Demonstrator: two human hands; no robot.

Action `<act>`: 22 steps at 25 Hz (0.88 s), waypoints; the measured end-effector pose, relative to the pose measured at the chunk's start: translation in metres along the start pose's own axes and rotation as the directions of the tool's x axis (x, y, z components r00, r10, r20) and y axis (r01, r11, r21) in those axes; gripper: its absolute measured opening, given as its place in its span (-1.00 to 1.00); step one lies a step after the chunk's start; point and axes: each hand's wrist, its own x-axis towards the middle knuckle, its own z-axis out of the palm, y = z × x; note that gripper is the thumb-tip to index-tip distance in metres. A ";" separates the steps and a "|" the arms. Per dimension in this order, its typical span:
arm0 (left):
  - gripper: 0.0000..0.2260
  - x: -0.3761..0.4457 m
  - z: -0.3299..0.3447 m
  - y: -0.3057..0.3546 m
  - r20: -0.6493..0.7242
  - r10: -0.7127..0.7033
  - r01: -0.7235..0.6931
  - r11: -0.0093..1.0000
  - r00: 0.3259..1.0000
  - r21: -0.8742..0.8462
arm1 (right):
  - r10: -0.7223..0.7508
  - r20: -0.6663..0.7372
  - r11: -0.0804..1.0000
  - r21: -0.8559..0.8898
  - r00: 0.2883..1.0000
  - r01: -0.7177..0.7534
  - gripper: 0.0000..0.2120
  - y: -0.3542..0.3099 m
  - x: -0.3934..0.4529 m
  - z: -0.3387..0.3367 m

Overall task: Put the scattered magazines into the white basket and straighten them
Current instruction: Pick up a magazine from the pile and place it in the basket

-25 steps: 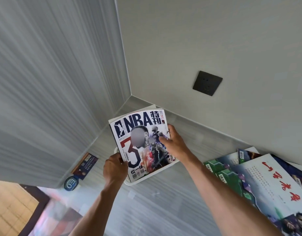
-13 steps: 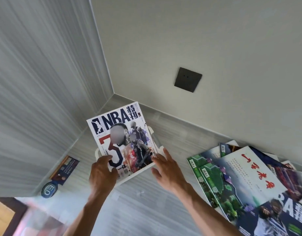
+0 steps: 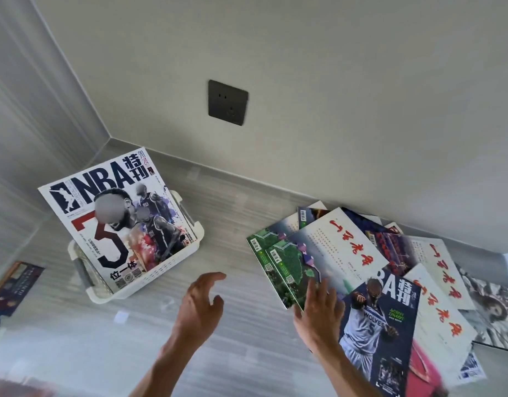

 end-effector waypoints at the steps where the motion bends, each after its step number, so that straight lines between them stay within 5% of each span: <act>1: -0.60 -0.003 0.010 0.002 0.022 -0.010 0.010 1.000 1.000 -0.010 | -0.026 0.053 1.000 -0.012 0.998 0.026 -0.19 0.010 -0.004 0.008; 7: -0.62 -0.001 0.040 0.011 0.068 -0.073 0.069 0.996 0.995 0.060 | -0.380 0.114 0.925 0.070 0.918 0.374 -0.35 0.009 -0.064 0.032; 11: -0.46 0.005 0.062 0.006 0.178 -0.412 0.318 0.861 0.894 0.398 | -0.509 0.134 0.851 0.232 0.851 0.472 -0.45 0.020 -0.079 0.034; 14: -0.53 0.011 0.066 -0.005 0.121 -0.539 0.515 0.838 0.834 0.181 | -0.483 0.126 0.830 0.381 0.866 0.407 -0.51 0.021 -0.069 0.029; 16: -0.72 0.018 0.061 -0.005 0.251 -0.593 0.632 0.765 0.765 -0.121 | -0.454 0.154 0.830 0.431 0.878 0.354 -0.54 0.020 -0.063 0.021; 18: -0.91 0.017 0.064 0.003 0.398 -0.485 0.592 0.777 0.779 -0.212 | -0.452 0.195 0.829 0.450 0.870 0.330 -0.57 0.021 -0.062 0.018; 22: -0.67 0.008 0.068 0.027 0.260 -0.178 0.221 0.964 0.949 -0.146 | -0.481 0.255 0.765 0.590 0.839 0.259 -0.63 0.022 -0.064 0.017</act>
